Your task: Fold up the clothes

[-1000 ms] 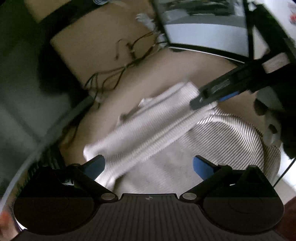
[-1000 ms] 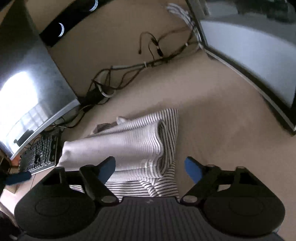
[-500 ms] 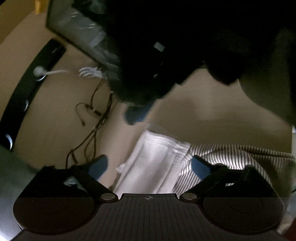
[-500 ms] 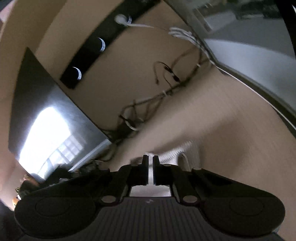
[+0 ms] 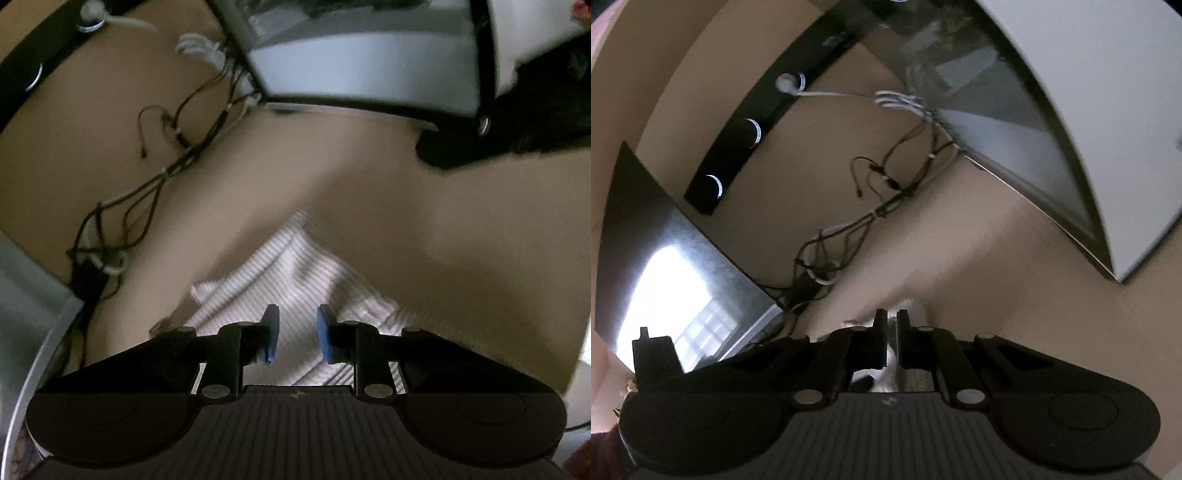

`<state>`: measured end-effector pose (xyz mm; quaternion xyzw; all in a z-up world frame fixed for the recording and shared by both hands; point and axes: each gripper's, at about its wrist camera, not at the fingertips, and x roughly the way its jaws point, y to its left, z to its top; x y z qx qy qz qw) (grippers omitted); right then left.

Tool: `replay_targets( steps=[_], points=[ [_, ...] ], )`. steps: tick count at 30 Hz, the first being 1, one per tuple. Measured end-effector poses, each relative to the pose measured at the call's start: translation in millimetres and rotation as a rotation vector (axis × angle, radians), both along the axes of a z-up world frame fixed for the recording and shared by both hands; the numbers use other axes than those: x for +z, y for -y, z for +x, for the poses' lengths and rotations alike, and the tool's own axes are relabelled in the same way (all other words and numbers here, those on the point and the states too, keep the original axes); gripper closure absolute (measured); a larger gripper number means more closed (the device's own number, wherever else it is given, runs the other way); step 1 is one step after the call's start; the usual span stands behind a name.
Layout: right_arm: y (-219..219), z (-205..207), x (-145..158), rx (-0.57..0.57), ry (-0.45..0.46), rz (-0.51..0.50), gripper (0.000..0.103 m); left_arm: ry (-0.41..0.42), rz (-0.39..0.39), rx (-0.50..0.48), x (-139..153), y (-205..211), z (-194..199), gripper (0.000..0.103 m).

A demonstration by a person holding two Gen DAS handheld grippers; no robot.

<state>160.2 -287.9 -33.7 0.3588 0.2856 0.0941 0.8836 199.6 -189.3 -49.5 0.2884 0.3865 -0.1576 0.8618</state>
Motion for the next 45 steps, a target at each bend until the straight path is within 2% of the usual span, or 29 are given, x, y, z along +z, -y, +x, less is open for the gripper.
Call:
replay_targets(
  steps=[2,3,6,9,11,13,15,16,17,19,20,22,25,27,28,29,31,33,36,38,40,43,45],
  points=[
    [1,-3,-5,-0.008,-0.022,-0.003,0.097,0.034,0.0,-0.072,4,7,-10,0.035],
    [1,-3,-8,-0.01,-0.035,-0.006,0.096,0.051,0.0,-0.109,7,11,-16,0.029],
    [1,0,-19,0.009,-0.074,0.037,0.088,0.072,0.067,-0.163,2,24,-19,0.028],
    [-5,10,-32,0.056,-0.111,0.085,0.08,0.07,0.132,-0.149,-4,23,-24,0.028],
    [-15,20,-37,0.1,-0.122,0.08,0.068,0.068,0.148,-0.126,-3,17,-28,0.022],
    [-25,32,-42,0.141,-0.131,0.062,0.065,0.064,0.156,-0.098,-1,6,-30,0.02],
    [-36,43,-45,0.176,-0.132,0.028,0.066,0.077,0.164,-0.069,4,-1,-37,0.02],
    [-43,47,-46,0.194,-0.13,0.001,0.07,0.086,0.168,-0.057,5,-4,-39,0.02],
    [-50,51,-46,0.207,-0.125,-0.04,0.086,0.09,0.171,-0.049,6,-6,-39,0.02],
    [-58,55,-41,0.22,-0.115,-0.095,0.09,0.099,0.176,-0.04,8,-9,-39,0.02],
    [-56,55,-37,0.224,-0.102,-0.067,0.094,0.104,0.178,-0.039,9,-10,-39,0.02],
    [-48,56,-26,0.231,-0.068,0.03,0.095,0.137,0.186,-0.058,9,-7,-38,0.02],
    [-37,55,-8,0.231,-0.024,0.115,0.095,0.197,0.198,-0.088,10,0,-34,0.025],
    [-33,53,1,0.236,-0.011,0.147,0.095,0.226,0.209,-0.098,9,5,-28,0.039],
    [-32,52,4,0.238,-0.007,0.15,0.095,0.236,0.216,-0.095,8,6,-24,0.056],
    [-34,50,7,0.235,-0.006,0.122,0.095,0.242,0.216,-0.079,8,6,-20,0.078],
    [-38,45,12,0.23,-0.003,0.062,0.095,0.245,0.2,-0.034,11,1,-13,0.089],
    [-39,40,16,0.211,-0.004,0.015,0.095,0.239,0.167,0.021,17,-9,-6,0.09],
    [-35,36,21,0.183,0.0,-0.011,0.084,0.259,0.136,0.112,34,-38,-1,0.09],
    [-34,35,23,0.169,-0.004,-0.024,0.073,0.278,0.103,0.221,50,-68,1,0.09],
    [-36,37,25,0.172,-0.016,-0.049,0.07,0.299,0.07,0.352,66,-107,4,0.09],
    [-50,41,23,0.213,-0.045,-0.096,0.06,0.321,0.036,0.532,81,-169,0,0.09],
    [-65,44,18,0.261,-0.078,-0.142,0.06,0.332,0.032,0.643,85,-210,-3,0.09]
  ],
)
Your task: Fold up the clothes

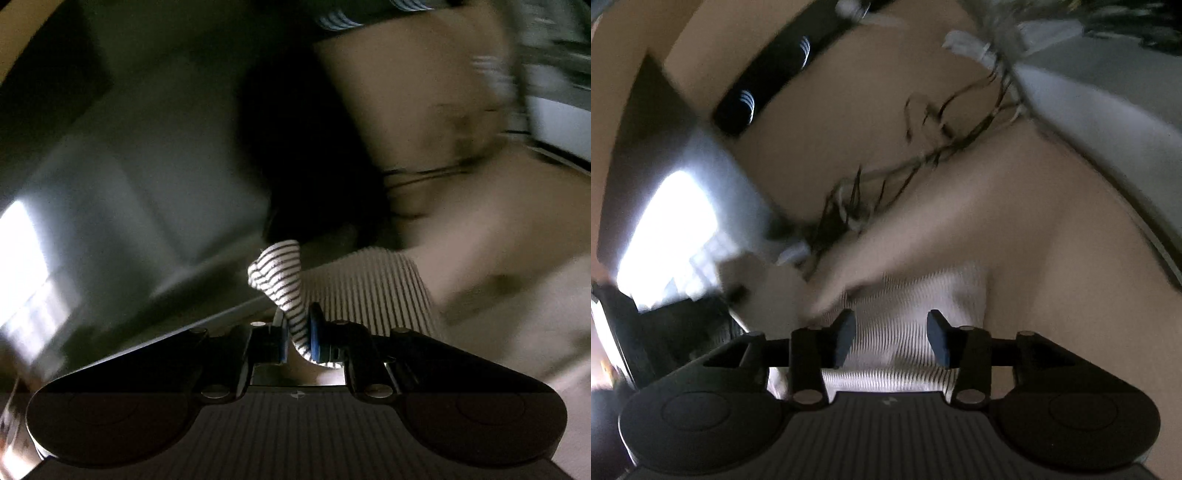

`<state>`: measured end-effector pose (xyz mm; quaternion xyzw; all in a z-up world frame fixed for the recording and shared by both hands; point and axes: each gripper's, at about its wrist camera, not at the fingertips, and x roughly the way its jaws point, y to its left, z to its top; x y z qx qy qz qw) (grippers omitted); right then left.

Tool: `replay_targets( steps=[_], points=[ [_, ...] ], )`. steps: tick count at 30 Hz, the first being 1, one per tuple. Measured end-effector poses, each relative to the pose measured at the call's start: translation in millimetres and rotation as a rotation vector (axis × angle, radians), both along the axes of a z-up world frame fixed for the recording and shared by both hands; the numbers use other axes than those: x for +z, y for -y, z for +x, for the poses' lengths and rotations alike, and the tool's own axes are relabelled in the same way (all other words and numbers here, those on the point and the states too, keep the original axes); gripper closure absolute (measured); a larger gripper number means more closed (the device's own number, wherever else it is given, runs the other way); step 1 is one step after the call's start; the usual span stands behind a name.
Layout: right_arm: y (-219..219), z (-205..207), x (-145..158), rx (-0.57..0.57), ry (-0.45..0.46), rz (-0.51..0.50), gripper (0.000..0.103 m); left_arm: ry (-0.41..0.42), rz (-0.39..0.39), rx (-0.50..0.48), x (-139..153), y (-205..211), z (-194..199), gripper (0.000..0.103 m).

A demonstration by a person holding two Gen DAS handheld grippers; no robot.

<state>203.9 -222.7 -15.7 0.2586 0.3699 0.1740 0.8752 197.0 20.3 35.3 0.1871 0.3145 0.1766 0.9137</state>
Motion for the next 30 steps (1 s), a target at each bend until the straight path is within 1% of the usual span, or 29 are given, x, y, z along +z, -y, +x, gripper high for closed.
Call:
replay_targets(
  steps=[2,5,9,10,12,13,15,16,17,18,19,20,21,22,23,24,25,26,27,29,30],
  points=[
    [-18,0,-5,0.047,-0.025,-0.067,0.06,0.013,-0.007,0.097,1,-38,-8,0.09],
    [-49,-4,-9,0.123,-0.038,-0.182,0.06,0.016,-0.032,0.222,-3,-89,-23,0.09],
    [-77,-2,-6,0.191,-0.039,-0.25,0.06,0.012,-0.061,0.354,-14,-143,-39,0.09],
    [-83,0,-5,0.2,-0.037,-0.265,0.06,0.011,-0.084,0.382,-17,-156,-46,0.09],
    [-95,5,-4,0.217,-0.032,-0.298,0.06,0.001,-0.167,0.416,-24,-178,-52,0.09],
    [-102,8,-3,0.229,-0.026,-0.317,0.06,-0.009,-0.213,0.431,-30,-188,-55,0.087],
    [-121,13,-1,0.267,-0.003,-0.362,0.06,-0.028,-0.264,0.459,-40,-202,-62,0.083],
    [-131,13,0,0.289,0.011,-0.377,0.06,-0.027,-0.288,0.474,-42,-205,-67,0.077],
    [-141,14,2,0.314,0.025,-0.391,0.06,-0.022,-0.318,0.488,-43,-204,-78,0.074],
    [-154,17,2,0.342,0.038,-0.407,0.06,-0.016,-0.36,0.499,-42,-207,-88,0.075],
    [-166,18,1,0.367,0.045,-0.423,0.06,-0.013,-0.417,0.503,-41,-209,-90,0.069],
    [-178,20,0,0.392,0.051,-0.439,0.06,-0.011,-0.475,0.507,-41,-212,-91,0.061],
    [-190,22,-2,0.417,0.058,-0.456,0.06,-0.004,-0.567,0.506,-39,-215,-101,0.057],
    [-201,25,-5,0.439,0.065,-0.472,0.059,-0.003,-0.657,0.505,-38,-220,-108,0.046],
    [-212,27,-7,0.461,0.075,-0.491,0.056,-0.004,-0.771,0.49,-38,-220,-113,0.038],
    [-223,29,-9,0.48,0.086,-0.514,0.056,-0.009,-0.907,0.458,-40,-219,-122,0.033],
    [-233,30,-11,0.496,0.098,-0.537,0.056,-0.016,-0.994,0.427,-42,-216,-128,0.022],
    [-243,32,-13,0.512,0.109,-0.557,0.056,-0.024,-1.038,0.397,-43,-210,-133,0.015],
    [-251,34,-15,0.524,0.118,-0.573,0.056,-0.033,-1.081,0.367,-44,-204,-138,0.013],
    [-264,38,-19,0.53,0.142,-0.61,0.056,-0.068,-1.063,0.323,-43,-183,-144,0.01],
    [-270,40,-22,0.527,0.153,-0.631,0.056,-0.091,-1.047,0.308,-43,-172,-145,0.01]
  ],
)
